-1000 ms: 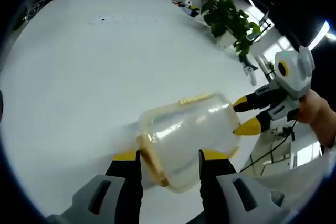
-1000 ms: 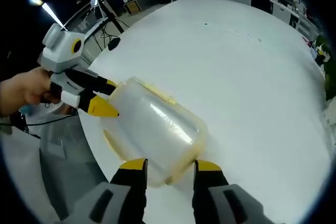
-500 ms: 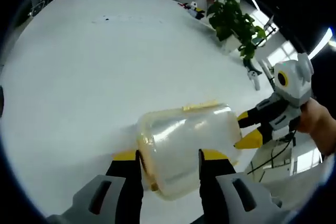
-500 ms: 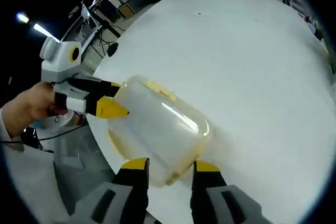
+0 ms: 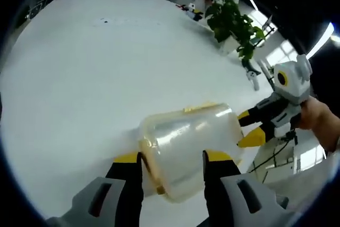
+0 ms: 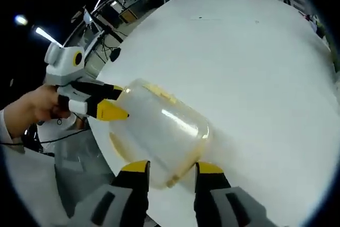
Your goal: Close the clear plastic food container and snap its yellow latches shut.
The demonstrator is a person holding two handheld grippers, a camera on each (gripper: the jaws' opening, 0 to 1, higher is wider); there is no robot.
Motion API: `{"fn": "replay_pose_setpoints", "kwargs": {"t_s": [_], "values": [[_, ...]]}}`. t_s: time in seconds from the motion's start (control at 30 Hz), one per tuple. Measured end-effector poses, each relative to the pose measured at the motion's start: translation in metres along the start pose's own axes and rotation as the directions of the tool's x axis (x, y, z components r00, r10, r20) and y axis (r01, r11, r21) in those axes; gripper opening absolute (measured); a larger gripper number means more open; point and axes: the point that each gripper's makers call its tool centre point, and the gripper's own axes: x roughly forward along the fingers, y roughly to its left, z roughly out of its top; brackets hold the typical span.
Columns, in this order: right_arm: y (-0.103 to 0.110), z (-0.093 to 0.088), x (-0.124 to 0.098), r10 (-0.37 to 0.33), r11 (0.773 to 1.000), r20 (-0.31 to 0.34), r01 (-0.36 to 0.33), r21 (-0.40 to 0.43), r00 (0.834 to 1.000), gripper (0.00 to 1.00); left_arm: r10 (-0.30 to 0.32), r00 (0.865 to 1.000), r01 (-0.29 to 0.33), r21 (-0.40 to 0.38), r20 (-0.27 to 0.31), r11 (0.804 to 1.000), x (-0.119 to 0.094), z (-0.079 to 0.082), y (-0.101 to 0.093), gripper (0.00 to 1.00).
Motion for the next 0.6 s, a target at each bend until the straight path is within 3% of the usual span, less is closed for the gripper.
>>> {"fn": "replay_pose_setpoints", "kwargs": {"t_s": [0.13,0.23,0.4,0.53,0.6], "values": [[-0.001,0.0,-0.005,-0.014,0.999,-0.011,0.014,-0.044,1.0,0.28,0.014,1.0,-0.016,0.093,0.026,0.996,-0.006,0.004,0.003,0.42],[-0.002,0.001,-0.012,0.001,0.999,0.006,-0.001,-0.046,1.0,0.26,0.01,1.0,-0.012,0.119,0.022,0.993,-0.009,0.002,0.005,0.4],[-0.004,0.003,-0.021,-0.001,0.998,0.027,0.003,-0.063,1.0,0.22,0.006,0.998,-0.017,0.199,0.06,0.98,-0.018,0.01,0.008,0.35],[-0.002,0.005,-0.029,0.003,0.994,0.037,0.001,-0.11,0.999,0.22,-0.029,0.993,-0.009,0.319,0.115,0.948,-0.028,0.027,-0.002,0.27],[0.001,0.007,-0.033,0.009,0.98,0.041,-0.001,-0.201,0.999,0.23,-0.047,0.991,-0.002,0.38,0.122,0.925,-0.031,0.032,-0.007,0.25]]}}
